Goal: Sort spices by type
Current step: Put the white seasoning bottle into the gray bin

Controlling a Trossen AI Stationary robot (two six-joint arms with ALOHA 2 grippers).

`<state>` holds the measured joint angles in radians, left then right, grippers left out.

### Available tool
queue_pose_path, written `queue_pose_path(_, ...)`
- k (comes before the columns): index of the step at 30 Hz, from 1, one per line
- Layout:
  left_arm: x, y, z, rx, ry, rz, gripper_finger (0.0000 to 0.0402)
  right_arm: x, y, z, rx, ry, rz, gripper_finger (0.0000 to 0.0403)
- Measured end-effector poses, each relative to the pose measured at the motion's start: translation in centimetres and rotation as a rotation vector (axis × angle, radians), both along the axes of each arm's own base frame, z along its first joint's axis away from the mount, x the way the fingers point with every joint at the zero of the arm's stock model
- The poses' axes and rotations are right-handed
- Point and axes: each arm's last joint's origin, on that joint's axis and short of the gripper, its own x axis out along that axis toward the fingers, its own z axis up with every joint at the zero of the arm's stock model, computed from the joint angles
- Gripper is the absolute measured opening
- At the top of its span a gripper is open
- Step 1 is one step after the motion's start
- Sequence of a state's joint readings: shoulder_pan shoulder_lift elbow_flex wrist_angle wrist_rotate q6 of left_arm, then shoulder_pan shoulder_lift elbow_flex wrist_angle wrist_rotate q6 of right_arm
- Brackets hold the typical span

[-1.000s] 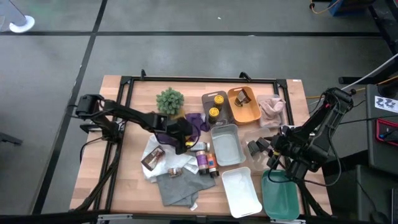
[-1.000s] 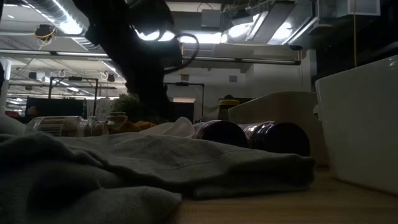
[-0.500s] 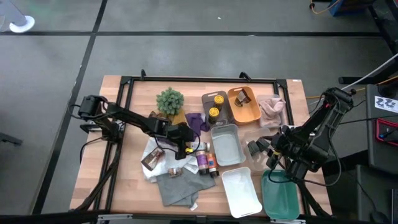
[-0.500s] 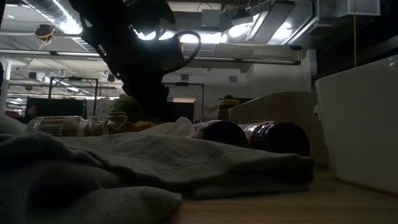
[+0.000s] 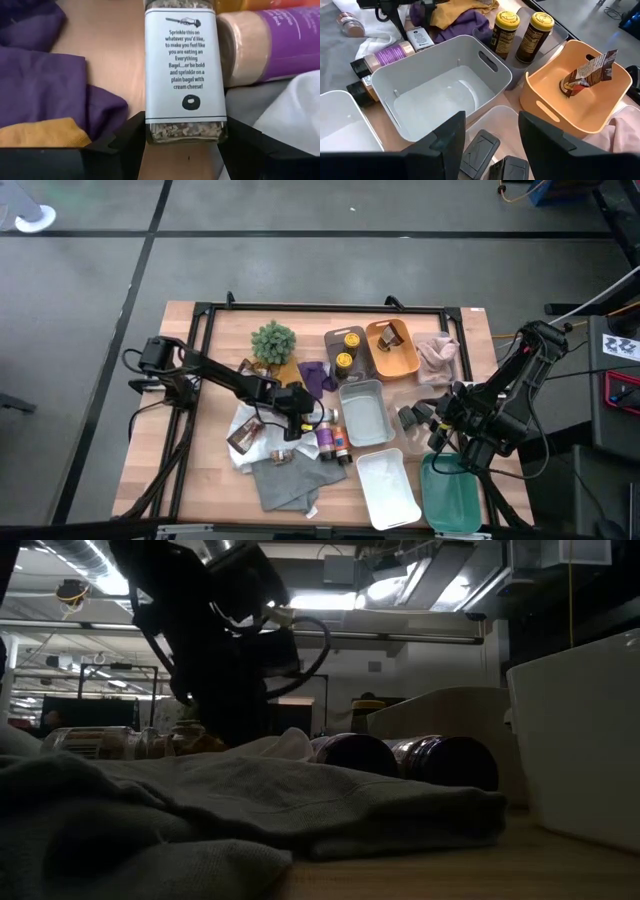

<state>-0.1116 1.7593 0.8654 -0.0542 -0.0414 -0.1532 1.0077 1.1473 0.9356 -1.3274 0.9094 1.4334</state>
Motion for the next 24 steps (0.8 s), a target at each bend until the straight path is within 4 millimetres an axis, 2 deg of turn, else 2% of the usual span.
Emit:
queue_pose_path(4,0.04,-0.01,0.01,0.000,-0.005,0.000,0.0207,0.10,0.05,0.08,-0.010,-0.035,0.000,0.0184)
queue_pose_path(9,0.30,-0.03,0.20,-0.004,-0.038,0.000,0.0181,0.30,0.24,0.20,-0.027,-0.075,0.015,0.0184)
queue_pose_path(16,0.32,0.00,0.22,-0.009,-0.040,0.007,0.0181,0.41,0.35,0.25,-0.035,-0.090,0.025,0.0184)
queue_pose_path(24,0.37,0.54,0.29,-0.048,-0.041,0.068,0.0184,0.71,0.48,0.61,-0.078,-0.221,0.010,0.0184)
